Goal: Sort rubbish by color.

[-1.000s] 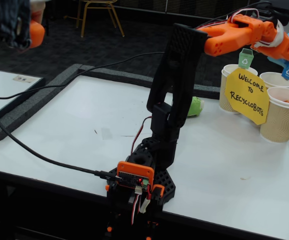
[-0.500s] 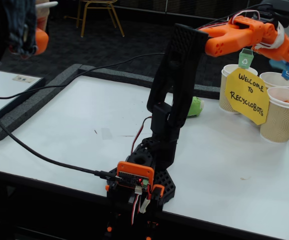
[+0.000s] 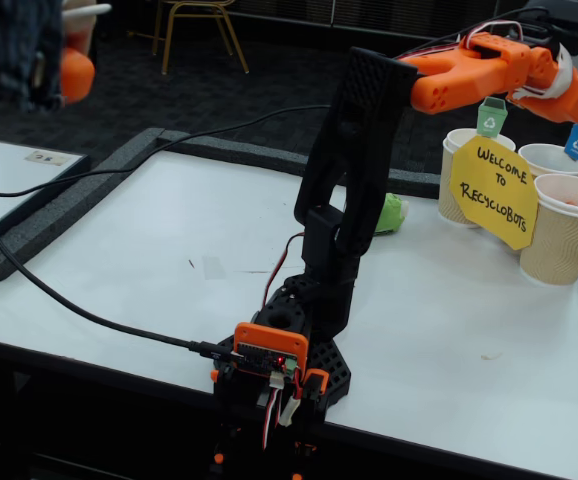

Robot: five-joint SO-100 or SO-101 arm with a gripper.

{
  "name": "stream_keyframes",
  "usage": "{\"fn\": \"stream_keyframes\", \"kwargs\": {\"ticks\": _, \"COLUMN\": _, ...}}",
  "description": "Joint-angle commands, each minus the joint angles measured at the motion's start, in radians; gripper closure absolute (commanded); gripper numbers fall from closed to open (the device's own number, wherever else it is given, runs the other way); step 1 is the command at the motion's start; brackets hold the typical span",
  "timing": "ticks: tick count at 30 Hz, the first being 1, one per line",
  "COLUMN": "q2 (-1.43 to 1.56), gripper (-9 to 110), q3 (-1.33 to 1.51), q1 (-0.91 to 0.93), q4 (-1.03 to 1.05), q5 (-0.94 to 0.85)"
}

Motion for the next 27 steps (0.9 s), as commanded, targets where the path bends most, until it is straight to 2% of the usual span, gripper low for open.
{"fn": "stream_keyframes", "kwargs": {"ticks": 1, "q2": 0.06, "gripper": 96, "q3": -0.124, "q1": 0.029, "q4": -0.026, "q5": -0.029}}
{"fn": "stream_keyframes", "kwargs": {"ticks": 3, "q2": 0.097, "gripper": 101, "q3": -0.123, "q1": 0.029, "q4": 0.015, "q5": -0.029}}
{"fn": "stream_keyframes", "kwargs": {"ticks": 13, "q2": 0.54, "gripper": 101, "q3": 0.014, "q1": 0.029, "q4": 0.414, "q5": -0.02}}
{"fn": "stream_keyframes", "kwargs": {"ticks": 27, "q2": 1.131, "gripper": 101, "q3": 0.347, "q1": 0.026, "q4": 0.747, "q5": -0.018}}
